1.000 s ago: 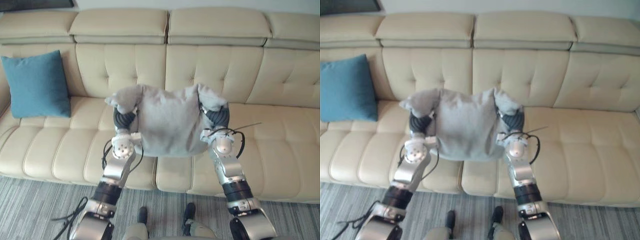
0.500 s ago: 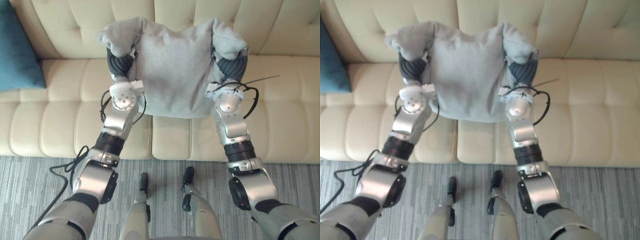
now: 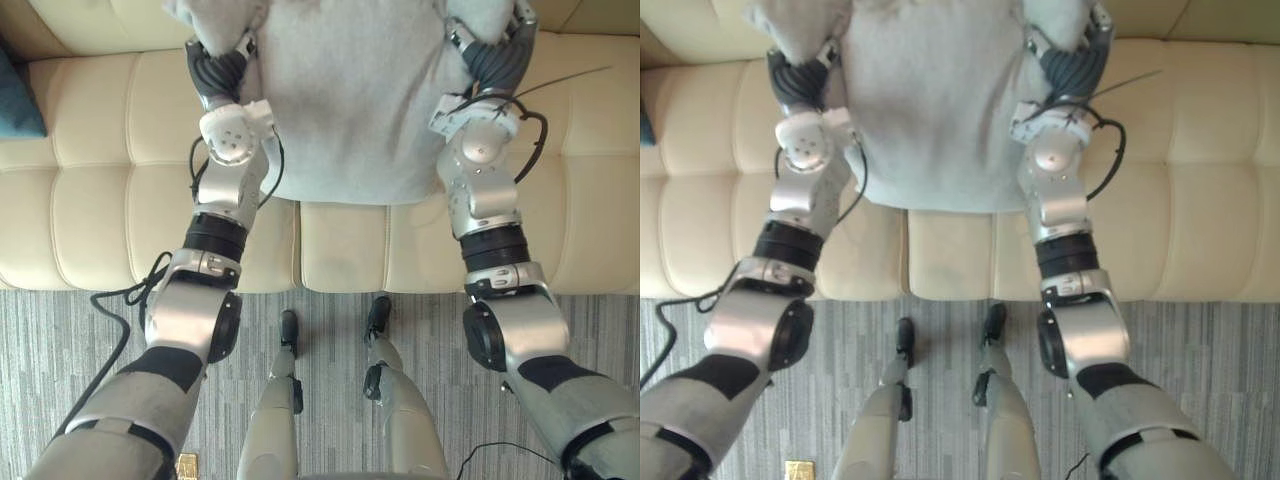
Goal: Pick up cushions and gather them together orderly.
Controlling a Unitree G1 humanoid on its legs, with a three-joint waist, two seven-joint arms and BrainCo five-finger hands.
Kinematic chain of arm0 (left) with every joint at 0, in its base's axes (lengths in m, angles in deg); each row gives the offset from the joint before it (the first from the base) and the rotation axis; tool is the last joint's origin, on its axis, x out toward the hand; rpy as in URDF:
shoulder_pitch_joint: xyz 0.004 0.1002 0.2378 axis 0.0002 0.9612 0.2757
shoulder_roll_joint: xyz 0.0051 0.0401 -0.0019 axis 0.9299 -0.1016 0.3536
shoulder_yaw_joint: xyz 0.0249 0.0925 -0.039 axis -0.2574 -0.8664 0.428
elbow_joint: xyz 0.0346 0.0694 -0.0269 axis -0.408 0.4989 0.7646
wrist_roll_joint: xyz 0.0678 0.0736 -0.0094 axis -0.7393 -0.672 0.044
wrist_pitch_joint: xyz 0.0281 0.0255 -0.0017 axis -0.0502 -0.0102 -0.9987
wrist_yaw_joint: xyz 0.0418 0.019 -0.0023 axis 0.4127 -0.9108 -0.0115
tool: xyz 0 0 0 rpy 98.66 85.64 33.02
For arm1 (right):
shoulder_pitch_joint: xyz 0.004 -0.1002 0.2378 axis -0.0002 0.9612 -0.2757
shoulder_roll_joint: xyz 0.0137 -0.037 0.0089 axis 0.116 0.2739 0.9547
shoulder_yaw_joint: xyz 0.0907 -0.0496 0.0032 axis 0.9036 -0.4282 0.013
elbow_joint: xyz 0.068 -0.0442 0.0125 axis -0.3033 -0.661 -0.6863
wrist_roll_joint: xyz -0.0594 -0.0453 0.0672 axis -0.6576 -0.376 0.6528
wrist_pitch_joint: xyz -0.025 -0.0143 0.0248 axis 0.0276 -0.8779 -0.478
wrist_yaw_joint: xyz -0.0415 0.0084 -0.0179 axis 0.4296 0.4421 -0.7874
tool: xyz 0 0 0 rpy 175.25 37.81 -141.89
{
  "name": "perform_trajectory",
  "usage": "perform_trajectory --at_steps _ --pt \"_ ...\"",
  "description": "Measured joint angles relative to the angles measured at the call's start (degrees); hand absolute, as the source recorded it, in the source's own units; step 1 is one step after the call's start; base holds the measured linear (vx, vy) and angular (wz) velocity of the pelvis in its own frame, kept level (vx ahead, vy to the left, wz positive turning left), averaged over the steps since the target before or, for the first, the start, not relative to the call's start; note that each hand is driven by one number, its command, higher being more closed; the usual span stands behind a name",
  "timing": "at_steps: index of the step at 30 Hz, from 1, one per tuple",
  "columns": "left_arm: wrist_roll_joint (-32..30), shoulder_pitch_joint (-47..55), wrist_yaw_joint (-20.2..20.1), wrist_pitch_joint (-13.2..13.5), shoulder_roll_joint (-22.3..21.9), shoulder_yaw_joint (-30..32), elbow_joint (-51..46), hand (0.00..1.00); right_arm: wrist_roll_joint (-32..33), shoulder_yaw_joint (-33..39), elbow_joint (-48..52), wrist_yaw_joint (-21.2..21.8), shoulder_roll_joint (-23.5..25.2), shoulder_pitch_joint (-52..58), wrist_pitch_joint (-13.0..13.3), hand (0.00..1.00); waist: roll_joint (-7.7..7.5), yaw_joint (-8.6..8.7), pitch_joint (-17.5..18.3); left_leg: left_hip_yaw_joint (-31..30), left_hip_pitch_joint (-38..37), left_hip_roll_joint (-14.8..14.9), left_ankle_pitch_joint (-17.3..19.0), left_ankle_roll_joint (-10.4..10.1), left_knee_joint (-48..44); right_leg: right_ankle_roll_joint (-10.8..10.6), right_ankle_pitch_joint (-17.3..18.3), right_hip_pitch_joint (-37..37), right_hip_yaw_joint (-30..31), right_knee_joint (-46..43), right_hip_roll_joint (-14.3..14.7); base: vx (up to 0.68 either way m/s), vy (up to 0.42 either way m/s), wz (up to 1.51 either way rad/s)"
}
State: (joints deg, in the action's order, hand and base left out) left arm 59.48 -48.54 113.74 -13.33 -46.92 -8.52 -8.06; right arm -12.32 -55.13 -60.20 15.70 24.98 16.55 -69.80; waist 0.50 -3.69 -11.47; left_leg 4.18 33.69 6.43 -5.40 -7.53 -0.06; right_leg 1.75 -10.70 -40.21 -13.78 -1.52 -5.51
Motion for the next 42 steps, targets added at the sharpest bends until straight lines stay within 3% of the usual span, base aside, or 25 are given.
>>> perform_trajectory --at_steps 7,11,15,18,20,23,27,35,42 --pt "3.16 0.79 -3.84 0.18 5.11 6.04 -0.15 0.0 11.21 4.86 -0.58 4.23 -6.77 0.98 0.11 0.0 0.0 0.07 -0.02 -0.07 -2.79 0.15 0.01 -0.01 0.04 -0.04 -0.03 3.89 -0.61 1.7 0.27 0.0 0.014 0.03" --pt "5.19 12.0 -5.83 0.9 8.96 11.49 -4.99 0.0 13.69 7.76 1.27 7.16 -12.4 12.47 0.26 0.0 -0.02 0.19 -0.01 0.05 -7.3 0.26 0.05 0.0 1.23 -0.28 0.16 8.61 -0.76 2.99 0.64 0.02 0.026 0.0" --pt "5.09 27.63 -7.77 1.44 8.57 11.68 -12.81 0.0 13.27 8.92 8.09 10.12 -13.14 28.52 0.06 0.0 -0.03 0.14 -0.01 0.03 -10.16 -0.03 0.11 0.02 1.58 -0.6 0.45 11.46 -0.74 3.08 0.59 0.05 0.048 0.01" --pt "4.58 46.63 -10.78 1.56 1.42 10.25 -18.0 0.0 10.14 8.91 13.5 14.85 -8.27 46.11 -0.2 0.0 -0.03 0.09 0.01 -0.1 -15.15 0.02 1.5 0.41 1.64 -1.18 1.84 16.24 -0.71 2.58 0.75 0.06 0.049 0.02" --pt "4.35 52.75 -12.45 1.52 -1.91 8.31 -18.13 0.0 8.74 8.84 14.45 16.72 -4.85 51.63 -0.07 0.0 -0.02 0.12 0.02 -0.11 -16.56 0.08 2.71 0.71 0.95 -1.26 2.96 17.5 -0.58 1.41 0.73 0.03 0.04 0.04" --pt "0.39 64.45 -17.01 0.81 -9.22 4.61 -15.82 0.0 5.17 8.52 13.04 19.99 4.99 62.62 -0.51 0.0 -0.37 -0.08 0.32 0.04 -18.76 -0.21 4.68 1.39 -0.86 -2.33 4.8 19.7 -0.33 -0.37 0.29 0.0 0.016 -0.01" --pt "-5.52 70.8 -21.26 -1.21 -12.3 4.75 -6.89 0.0 1.01 7.06 4.67 22.34 12.41 69.58 -1.3 0.0 -0.12 0.07 3.03 0.67 -22.56 -0.01 5.84 1.33 -1.19 -2.38 5.24 23.63 0.05 0.67 0.64 0.01 0.013 -0.09" --pt "-15.64 73.47 -23.89 -3.73 -15.89 7.89 8.13 0.0 -4.8 7.92 -10.98 23.58 15.03 72.65 -2.84 0.0 -0.04 0.38 10.51 4.15 -30.36 0.44 8.93 0.72 -1.06 -3.29 4.62 31.89 2.89 5.04 1.64 0.06 0.034 -0.23" --pt "-20.04 73.69 -24.12 -3.98 -15.73 9.5 11.99 0.0 -7.04 10.44 -15.87 24.27 15.09 72.89 -3.62 0.0 -0.47 0.36 11.94 7.26 -35.95 0.49 10.35 0.7 -1.19 -3.93 4.25 35.63 6.46 5.65 2.18 0.06 0.026 -0.25"
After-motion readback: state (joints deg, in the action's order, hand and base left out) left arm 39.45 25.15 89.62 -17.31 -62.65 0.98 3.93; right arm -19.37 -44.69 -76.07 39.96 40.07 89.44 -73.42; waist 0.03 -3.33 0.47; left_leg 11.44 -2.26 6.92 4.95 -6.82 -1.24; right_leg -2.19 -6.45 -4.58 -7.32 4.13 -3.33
